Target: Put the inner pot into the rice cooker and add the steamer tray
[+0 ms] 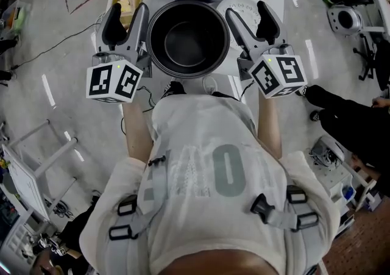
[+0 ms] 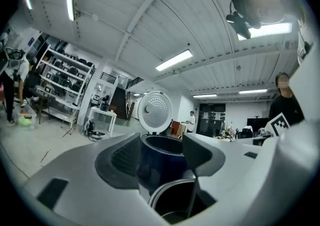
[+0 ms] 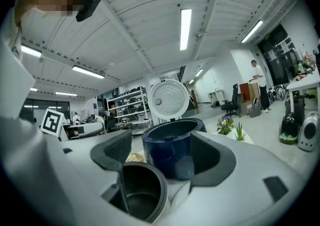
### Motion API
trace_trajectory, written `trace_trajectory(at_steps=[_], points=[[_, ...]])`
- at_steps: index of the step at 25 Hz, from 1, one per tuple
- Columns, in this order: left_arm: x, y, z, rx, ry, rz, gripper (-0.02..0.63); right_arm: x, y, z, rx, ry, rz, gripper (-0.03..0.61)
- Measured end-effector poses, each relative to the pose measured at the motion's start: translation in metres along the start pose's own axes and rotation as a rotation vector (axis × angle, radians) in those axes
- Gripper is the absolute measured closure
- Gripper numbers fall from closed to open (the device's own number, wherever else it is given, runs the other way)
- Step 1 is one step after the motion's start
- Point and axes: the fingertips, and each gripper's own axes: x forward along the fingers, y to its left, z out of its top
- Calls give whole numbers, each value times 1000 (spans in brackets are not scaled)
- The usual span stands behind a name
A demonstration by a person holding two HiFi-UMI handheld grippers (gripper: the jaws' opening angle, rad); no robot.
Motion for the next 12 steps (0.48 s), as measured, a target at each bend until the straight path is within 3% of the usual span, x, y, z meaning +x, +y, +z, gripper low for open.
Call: trace_trajectory(at_steps=[12], points=[[-36, 7, -101, -190, 198, 31, 360, 4, 1, -75, 102, 168, 85, 222]])
